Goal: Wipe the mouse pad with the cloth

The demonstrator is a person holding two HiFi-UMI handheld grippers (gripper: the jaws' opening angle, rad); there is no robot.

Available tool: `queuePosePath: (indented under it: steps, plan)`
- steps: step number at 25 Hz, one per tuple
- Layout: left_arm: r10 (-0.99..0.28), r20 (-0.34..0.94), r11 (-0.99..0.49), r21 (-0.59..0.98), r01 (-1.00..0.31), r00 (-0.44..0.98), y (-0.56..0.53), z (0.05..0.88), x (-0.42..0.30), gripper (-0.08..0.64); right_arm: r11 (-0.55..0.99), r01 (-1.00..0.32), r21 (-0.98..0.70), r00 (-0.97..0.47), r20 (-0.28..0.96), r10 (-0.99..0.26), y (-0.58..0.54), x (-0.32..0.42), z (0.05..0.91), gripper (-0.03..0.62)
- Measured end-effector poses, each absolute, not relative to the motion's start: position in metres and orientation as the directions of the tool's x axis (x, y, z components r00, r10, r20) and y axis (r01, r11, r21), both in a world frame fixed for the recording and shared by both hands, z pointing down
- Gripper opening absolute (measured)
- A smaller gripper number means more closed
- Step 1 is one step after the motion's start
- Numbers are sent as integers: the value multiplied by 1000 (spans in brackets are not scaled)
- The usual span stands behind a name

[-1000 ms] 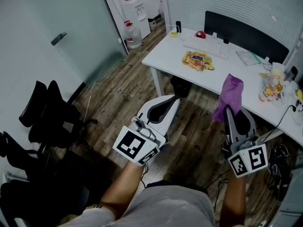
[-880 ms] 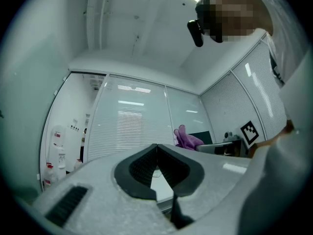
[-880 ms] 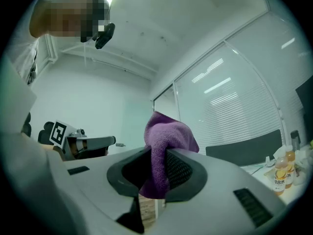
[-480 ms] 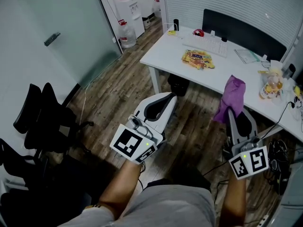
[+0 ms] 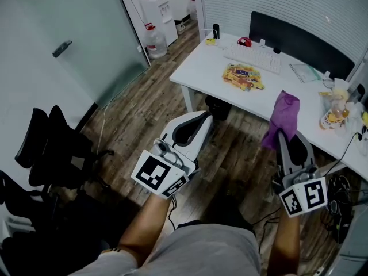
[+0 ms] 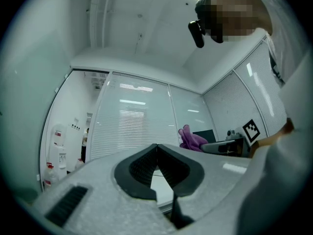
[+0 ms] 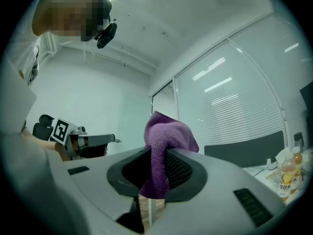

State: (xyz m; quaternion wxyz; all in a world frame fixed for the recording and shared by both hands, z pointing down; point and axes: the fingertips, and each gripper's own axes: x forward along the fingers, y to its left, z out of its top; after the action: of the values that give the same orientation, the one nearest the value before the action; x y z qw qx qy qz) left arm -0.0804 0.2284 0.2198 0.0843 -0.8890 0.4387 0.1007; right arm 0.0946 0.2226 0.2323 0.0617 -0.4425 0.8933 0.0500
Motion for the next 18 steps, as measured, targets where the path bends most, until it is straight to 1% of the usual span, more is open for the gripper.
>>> queuePosePath:
  steps: [8, 18]
  plan:
    - [-774, -241, -587, -73, -806, 585, 156, 223, -70, 15, 608, -791, 75, -612, -148, -777, 150, 105, 234, 69]
    - [-795, -216, -565, -78, -822, 567, 59, 225, -43, 15, 630, -774, 65, -632, -136, -763, 53, 132, 239, 69]
